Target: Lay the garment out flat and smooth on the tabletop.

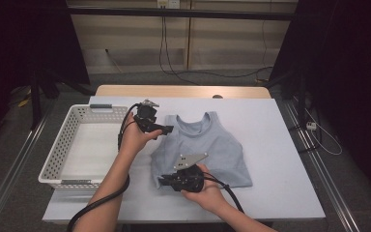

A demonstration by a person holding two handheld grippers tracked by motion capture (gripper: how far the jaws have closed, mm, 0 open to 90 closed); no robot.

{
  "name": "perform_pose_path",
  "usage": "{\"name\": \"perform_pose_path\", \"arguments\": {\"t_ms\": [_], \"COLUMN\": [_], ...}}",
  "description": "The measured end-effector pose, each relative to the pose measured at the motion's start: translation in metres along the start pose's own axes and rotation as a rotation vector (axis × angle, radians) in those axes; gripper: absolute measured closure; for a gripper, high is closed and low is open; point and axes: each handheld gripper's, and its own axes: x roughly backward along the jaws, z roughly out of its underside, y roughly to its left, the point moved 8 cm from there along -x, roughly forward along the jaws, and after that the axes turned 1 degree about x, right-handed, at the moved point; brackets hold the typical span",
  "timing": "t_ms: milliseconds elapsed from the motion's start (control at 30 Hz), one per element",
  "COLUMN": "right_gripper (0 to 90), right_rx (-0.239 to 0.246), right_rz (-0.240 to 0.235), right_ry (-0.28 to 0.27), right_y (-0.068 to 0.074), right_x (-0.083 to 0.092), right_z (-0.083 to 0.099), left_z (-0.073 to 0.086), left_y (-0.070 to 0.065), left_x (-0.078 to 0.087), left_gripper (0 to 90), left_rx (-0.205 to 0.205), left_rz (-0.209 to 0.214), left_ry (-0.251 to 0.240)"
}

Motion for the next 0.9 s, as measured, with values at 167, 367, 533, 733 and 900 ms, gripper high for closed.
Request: {"name": "perform_pose_path", "arguments": {"t_ms": [167,367,533,733,900], "right_gripper": [86.0,86.0,85.9,85.9,85.8], "right_rx": [-0.006,-0.013,-0.009,-0.01,-0.005], "right_rz": [0.006,0.011,0.019,0.018,0.015], "right_ry": [-0.018,-0.039,-0.041,-0.045,-0.038], "right_y": [0.0,0.0,0.0,0.0,0.001], "right_x": [0.005,0.012,0.014,0.016,0.014], "right_z": [-0.002,-0.004,-0.003,-0.003,-0.003], "left_z": [-0.006,-0.01,-0.01,-0.01,-0.007], "left_y": [0.009,0.018,0.024,0.032,0.038], "left_x": [-0.005,-0.014,-0.02,-0.029,-0.04], "left_gripper": [21.9,26.2,27.0,31.9,38.0], "left_rx": [-0.001,0.002,0.019,0.02,0.033], "left_rz": [-0.018,-0.029,-0.04,-0.058,-0.085], "left_ry": [0.005,0.011,0.012,0.019,0.011]}}
